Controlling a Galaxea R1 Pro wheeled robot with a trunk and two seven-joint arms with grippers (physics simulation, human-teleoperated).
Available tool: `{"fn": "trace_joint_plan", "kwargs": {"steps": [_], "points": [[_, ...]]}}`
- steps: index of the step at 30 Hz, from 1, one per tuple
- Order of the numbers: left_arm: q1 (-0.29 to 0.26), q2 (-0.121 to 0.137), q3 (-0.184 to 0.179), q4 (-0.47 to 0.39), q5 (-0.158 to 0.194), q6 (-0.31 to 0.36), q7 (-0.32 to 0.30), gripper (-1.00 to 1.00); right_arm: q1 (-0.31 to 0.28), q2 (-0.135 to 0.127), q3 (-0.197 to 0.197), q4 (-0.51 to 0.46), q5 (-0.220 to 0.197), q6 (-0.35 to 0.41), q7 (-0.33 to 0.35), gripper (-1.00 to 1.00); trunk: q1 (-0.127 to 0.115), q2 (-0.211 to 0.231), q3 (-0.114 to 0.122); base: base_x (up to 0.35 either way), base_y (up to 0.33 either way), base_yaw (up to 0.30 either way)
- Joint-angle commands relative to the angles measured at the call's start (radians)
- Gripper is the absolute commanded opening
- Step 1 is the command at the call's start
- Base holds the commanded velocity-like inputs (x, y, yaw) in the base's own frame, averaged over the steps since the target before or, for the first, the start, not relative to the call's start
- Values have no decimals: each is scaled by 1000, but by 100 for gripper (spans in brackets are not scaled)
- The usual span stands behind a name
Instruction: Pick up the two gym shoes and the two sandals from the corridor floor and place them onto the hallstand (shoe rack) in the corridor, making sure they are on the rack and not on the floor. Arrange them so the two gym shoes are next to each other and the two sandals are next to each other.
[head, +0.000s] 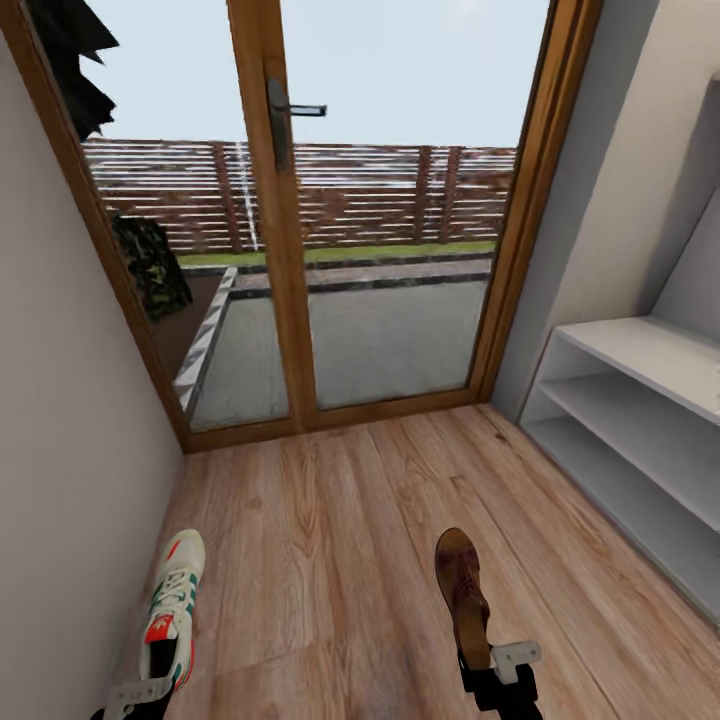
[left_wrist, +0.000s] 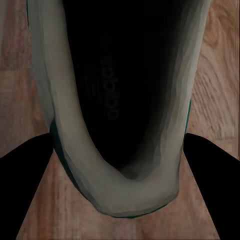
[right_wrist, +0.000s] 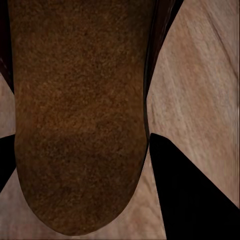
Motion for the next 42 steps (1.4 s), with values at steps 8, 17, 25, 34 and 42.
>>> {"fn": "trace_joint_plan", "kwargs": {"steps": [8,17,25,34,42], "points": [[0,-1,8,0,-6,-4,-7,-100,-1,0,-2,1,4,-3,2,-100,0,0,-1,335,0,-262],[0,-1,8,0,-6,-4,-7,-100,-1,0,-3,2,4,-3,1,-100,0,0,-1,326,0,-263],[0,-1,8,0,-6,-4,-7,-100,-1,0,-2,2,4,-3,2,-100,0,0,-1,93,0,-263],[-1,-1,8,11,-8,-5,-7,-100,-1,0,-2,2,4,-3,2,-100,0,0,-1,2,0,-263],[0,0,8,24,-8,-7,-7,-100,-1,0,-2,2,4,-3,2,-100,0,0,-1,0,0,-263]]}}
